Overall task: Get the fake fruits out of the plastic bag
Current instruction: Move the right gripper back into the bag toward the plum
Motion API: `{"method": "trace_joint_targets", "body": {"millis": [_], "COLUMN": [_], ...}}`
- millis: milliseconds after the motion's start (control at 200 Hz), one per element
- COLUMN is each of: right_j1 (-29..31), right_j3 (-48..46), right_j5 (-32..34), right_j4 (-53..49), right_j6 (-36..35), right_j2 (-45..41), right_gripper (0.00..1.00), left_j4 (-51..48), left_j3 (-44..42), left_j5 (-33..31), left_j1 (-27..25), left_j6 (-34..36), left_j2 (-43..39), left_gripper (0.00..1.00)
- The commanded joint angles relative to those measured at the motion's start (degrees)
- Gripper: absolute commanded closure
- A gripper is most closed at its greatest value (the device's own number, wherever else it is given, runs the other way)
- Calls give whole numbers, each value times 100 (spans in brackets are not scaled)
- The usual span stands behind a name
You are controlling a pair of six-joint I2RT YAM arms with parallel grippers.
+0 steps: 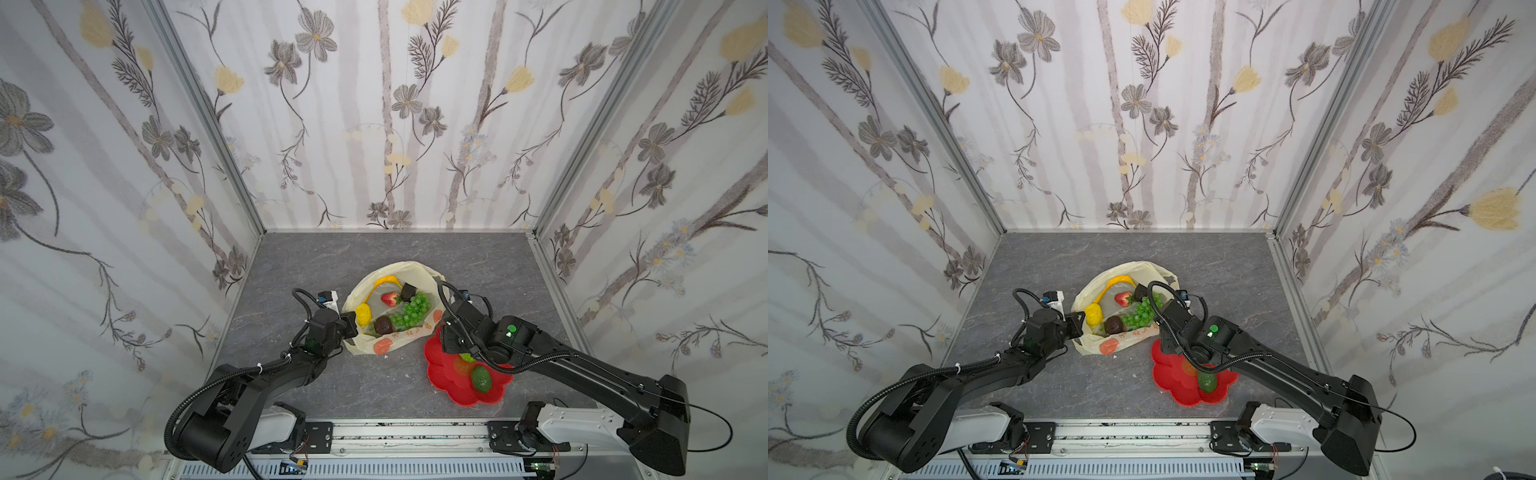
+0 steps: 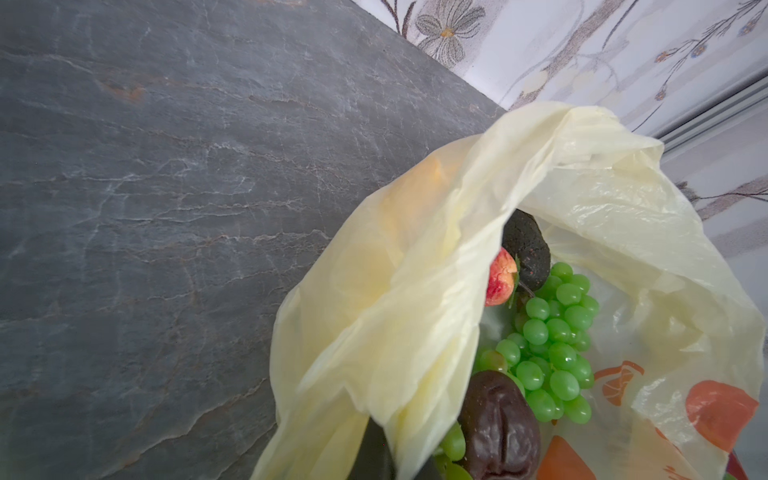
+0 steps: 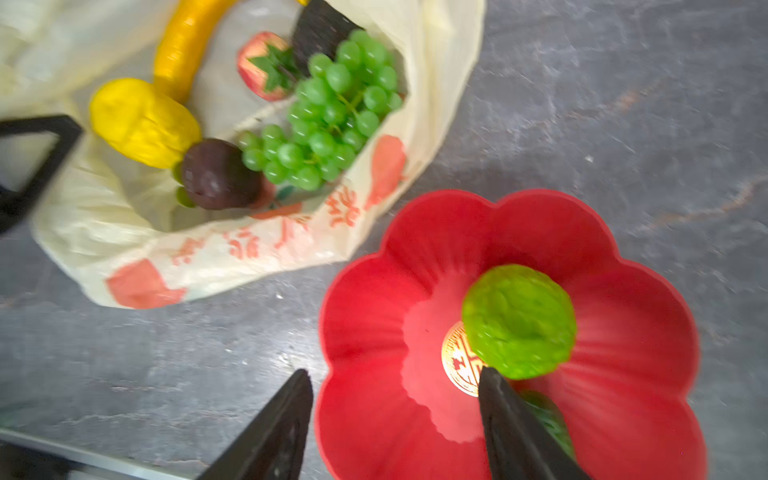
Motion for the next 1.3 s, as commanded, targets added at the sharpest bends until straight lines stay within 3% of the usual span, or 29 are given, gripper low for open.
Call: {"method": "trace_joint_targets", "body": {"millis": [0, 195, 320, 515, 834, 1294], "right_j1": [76, 164, 223, 413, 491, 381], "right_j3": [191, 887, 1064, 1025, 626, 1387], "right_j5": [-634, -930, -1309, -1361, -1551, -1023], "right_j4": [1511, 2074, 2499, 2615, 2960, 2601], "right_j6": [-299, -389, -329, -262, -130, -317], "right_j2": [418, 1394, 2114, 2912, 3273, 3603], "right_gripper": [38, 39, 41, 43, 44, 44], "left_j4": [54, 57, 63, 63, 61, 61], "left_j3": [73, 71, 72, 47, 83, 102], "left_j5": [52, 94, 127, 119, 146, 168], "left_j1": [3, 2, 3, -8, -20, -43], "left_j6": [-71, -82, -89, -92, -143, -156], "left_j2": [71, 76, 71, 7, 118, 221], "left_gripper": [100, 100, 100, 100, 100, 100]}}
